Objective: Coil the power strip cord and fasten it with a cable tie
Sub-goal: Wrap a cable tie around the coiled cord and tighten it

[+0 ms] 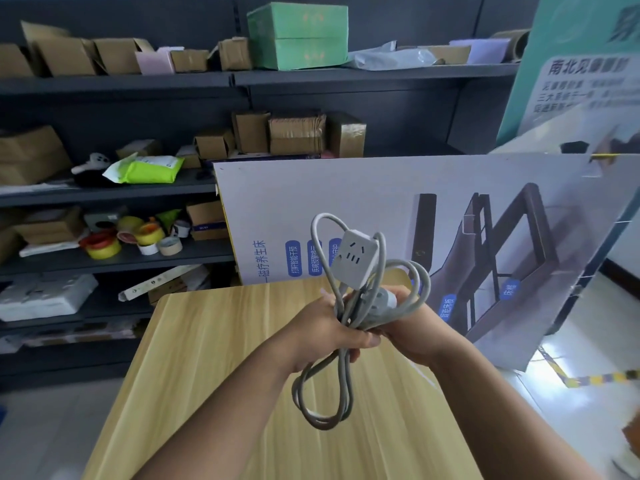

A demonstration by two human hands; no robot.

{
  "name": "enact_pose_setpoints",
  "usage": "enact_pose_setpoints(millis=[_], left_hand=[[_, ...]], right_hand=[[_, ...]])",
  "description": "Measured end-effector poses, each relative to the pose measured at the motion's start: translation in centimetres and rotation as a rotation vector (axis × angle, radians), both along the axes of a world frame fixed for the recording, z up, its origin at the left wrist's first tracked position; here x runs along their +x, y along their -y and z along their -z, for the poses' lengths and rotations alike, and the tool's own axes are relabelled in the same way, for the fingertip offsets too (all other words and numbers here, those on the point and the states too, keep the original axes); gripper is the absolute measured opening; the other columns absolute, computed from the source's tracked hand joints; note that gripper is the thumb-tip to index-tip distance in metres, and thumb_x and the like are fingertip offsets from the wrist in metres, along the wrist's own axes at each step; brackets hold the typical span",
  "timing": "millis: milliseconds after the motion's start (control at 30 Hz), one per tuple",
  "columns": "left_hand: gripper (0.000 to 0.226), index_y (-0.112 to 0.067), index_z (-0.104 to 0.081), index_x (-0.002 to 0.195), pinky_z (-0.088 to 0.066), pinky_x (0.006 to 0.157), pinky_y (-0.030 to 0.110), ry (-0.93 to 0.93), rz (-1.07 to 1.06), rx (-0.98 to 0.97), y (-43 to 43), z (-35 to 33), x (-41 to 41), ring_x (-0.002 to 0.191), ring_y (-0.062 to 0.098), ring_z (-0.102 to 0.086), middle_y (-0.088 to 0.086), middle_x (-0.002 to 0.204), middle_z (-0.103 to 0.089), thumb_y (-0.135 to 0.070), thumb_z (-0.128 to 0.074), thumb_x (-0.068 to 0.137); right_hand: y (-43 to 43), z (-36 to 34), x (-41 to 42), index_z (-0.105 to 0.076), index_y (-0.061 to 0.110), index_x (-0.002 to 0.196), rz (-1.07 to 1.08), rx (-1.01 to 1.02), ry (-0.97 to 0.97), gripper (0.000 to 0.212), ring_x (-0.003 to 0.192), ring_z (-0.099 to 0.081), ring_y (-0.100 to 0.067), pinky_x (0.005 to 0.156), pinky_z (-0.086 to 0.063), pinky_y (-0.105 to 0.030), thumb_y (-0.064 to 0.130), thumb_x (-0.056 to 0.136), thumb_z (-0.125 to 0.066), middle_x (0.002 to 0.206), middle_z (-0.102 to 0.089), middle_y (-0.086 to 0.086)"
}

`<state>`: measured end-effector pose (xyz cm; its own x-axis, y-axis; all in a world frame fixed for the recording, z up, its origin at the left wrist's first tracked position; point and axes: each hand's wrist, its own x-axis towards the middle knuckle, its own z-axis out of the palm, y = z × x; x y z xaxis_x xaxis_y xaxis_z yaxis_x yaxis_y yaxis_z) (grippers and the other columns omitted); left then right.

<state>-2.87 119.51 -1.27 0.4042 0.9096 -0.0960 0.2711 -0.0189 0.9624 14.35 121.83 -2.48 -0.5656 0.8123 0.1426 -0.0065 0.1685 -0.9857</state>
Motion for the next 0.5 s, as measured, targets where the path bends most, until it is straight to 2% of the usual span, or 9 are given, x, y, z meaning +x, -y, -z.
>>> enact_pose_setpoints(millis=[100, 167, 300, 333, 400, 467, 500], left_hand=[[0.027, -0.006, -0.068, 0.104, -0.053, 0.06, 0.029, -0.005, -0.032, -0.015, 0.2, 0.3, -0.2, 0.055, 0.021, -0.059, 0.002, 0.058, -0.062, -0.009, -0.076, 0.078], [0.024, -0.007, -0.07, 0.103, -0.054, 0.064, 0.037, 0.002, -0.034, -0.026, 0.3, 0.5, -0.5, 0.056, 0.023, -0.059, 0.007, 0.058, -0.061, -0.009, -0.075, 0.079], [0.007, -0.013, -0.073, 0.088, -0.055, 0.074, 0.053, 0.074, -0.091, -0.037, 0.5, 0.8, -0.7, 0.056, 0.025, -0.058, 0.008, 0.056, -0.059, -0.011, -0.073, 0.081], [0.006, -0.017, -0.073, 0.079, -0.055, 0.074, 0.053, 0.091, -0.11, -0.033, 0.6, 0.8, -0.8, 0.056, 0.025, -0.058, 0.009, 0.056, -0.059, -0.011, -0.072, 0.082], [0.019, -0.02, -0.072, 0.069, -0.054, 0.068, 0.047, 0.129, -0.173, -0.018, 0.8, 0.8, -0.9, 0.055, 0.025, -0.057, 0.012, 0.056, -0.058, -0.009, -0.069, 0.084], [0.017, -0.019, -0.075, 0.075, -0.051, 0.064, 0.042, 0.193, -0.228, -0.007, 0.7, 0.9, -1.1, 0.054, 0.026, -0.057, 0.013, 0.056, -0.058, -0.009, -0.068, 0.086], [0.017, -0.02, -0.076, 0.078, -0.051, 0.064, 0.042, 0.219, -0.254, -0.004, 0.7, 0.9, -1.2, 0.056, 0.026, -0.057, 0.011, 0.056, -0.058, -0.009, -0.067, 0.087]], right_hand=[[0.2, 0.0, -0.4, -0.063, 0.001, 0.114, 0.108, 0.049, 0.014, 0.023, 0.083, -0.07, -0.044, 0.073, -0.054, -0.068, 0.0, 0.091, -0.059, 0.101, -0.07, -0.026], [0.4, -0.2, -0.7, -0.06, 0.007, 0.119, 0.154, 0.057, 0.012, 0.034, 0.088, -0.071, -0.043, 0.075, -0.055, -0.065, -0.006, 0.087, -0.063, 0.102, -0.071, -0.022], [0.8, -1.2, -1.1, -0.057, 0.006, 0.119, 0.064, 0.047, -0.015, 0.041, 0.076, -0.073, -0.04, 0.069, -0.059, -0.048, -0.017, 0.086, -0.059, 0.096, -0.073, -0.023], [0.8, -1.3, -1.3, -0.055, 0.006, 0.121, 0.035, 0.05, -0.02, 0.043, 0.072, -0.072, -0.04, 0.067, -0.058, -0.047, -0.019, 0.086, -0.058, 0.096, -0.072, -0.025], [0.7, -1.2, -1.9, -0.052, 0.008, 0.124, 0.089, 0.059, -0.002, 0.05, 0.076, -0.072, -0.041, 0.068, -0.059, -0.05, -0.02, 0.083, -0.062, 0.097, -0.072, -0.024], [0.6, -0.8, -2.5, -0.05, 0.019, 0.121, 0.297, 0.087, 0.077, 0.057, 0.088, -0.073, -0.034, 0.077, -0.059, -0.053, -0.012, 0.079, -0.07, 0.102, -0.072, -0.016], [0.6, -0.8, -2.7, -0.049, 0.023, 0.117, 0.372, 0.089, 0.108, 0.055, 0.089, -0.072, -0.033, 0.078, -0.06, -0.05, -0.008, 0.077, -0.073, 0.102, -0.07, -0.014]])
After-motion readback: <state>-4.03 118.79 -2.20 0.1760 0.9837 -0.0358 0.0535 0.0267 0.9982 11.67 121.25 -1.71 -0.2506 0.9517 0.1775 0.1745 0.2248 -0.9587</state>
